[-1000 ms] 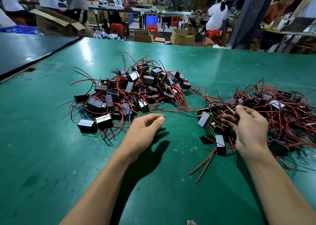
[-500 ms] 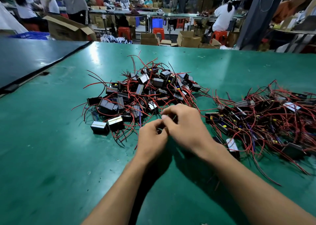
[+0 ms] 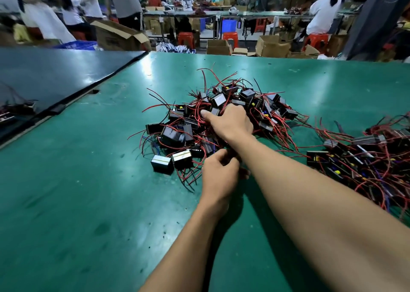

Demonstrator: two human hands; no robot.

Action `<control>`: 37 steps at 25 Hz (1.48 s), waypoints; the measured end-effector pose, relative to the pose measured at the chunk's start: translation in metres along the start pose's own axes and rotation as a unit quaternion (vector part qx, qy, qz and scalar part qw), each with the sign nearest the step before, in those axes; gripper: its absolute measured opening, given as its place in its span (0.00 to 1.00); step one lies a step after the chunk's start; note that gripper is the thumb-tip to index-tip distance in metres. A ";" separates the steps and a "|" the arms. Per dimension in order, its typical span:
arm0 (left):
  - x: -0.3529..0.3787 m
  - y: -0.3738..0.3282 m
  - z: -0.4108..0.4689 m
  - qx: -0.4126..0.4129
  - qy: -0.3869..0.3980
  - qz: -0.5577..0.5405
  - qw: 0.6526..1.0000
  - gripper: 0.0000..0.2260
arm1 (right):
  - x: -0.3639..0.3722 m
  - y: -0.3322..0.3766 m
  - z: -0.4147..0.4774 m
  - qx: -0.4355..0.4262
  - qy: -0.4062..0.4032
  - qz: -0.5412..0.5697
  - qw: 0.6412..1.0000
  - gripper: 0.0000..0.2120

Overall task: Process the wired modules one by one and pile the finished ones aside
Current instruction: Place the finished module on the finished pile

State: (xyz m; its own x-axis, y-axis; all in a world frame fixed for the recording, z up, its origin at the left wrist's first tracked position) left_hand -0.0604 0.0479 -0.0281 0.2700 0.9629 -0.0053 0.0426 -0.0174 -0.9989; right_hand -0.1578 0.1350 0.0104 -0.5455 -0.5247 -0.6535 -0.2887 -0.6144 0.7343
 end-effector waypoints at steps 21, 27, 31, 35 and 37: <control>-0.002 -0.014 -0.009 -0.090 0.033 -0.102 0.990 0.03 | -0.107 -0.023 -0.080 -0.080 0.249 -0.088 0.961 0.09; -0.006 -0.010 -0.007 -0.117 0.040 -0.102 0.987 0.08 | -0.108 -0.023 -0.024 -0.012 0.241 0.014 0.970 0.08; -0.005 -0.011 -0.005 -0.149 0.064 -0.099 0.982 0.10 | -0.062 -0.035 -0.019 -0.108 0.253 -0.066 0.959 0.12; -0.007 -0.012 -0.005 -0.172 0.065 -0.097 0.978 0.08 | -0.042 -0.045 -0.014 -0.153 0.137 -0.154 0.967 0.18; -0.007 -0.011 -0.004 -0.164 0.067 -0.086 0.980 0.10 | -0.037 -0.047 -0.013 -0.161 0.127 -0.196 0.959 0.21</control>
State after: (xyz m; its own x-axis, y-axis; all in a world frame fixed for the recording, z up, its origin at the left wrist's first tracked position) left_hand -0.0586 0.0398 -0.0167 0.3547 0.9156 0.1894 0.3995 0.0347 -0.9161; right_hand -0.1145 0.1754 -0.0021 -0.2233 -0.3186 -0.9212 -0.1515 -0.9222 0.3557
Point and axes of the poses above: each hand's wrist, its own z-axis towards the middle knuckle, its own x-axis out of the palm, y = z × x, the point moved 1 cm from there along z, towards the middle knuckle, and after that the axes turned 10 degrees about z, right-handed, at the moved point
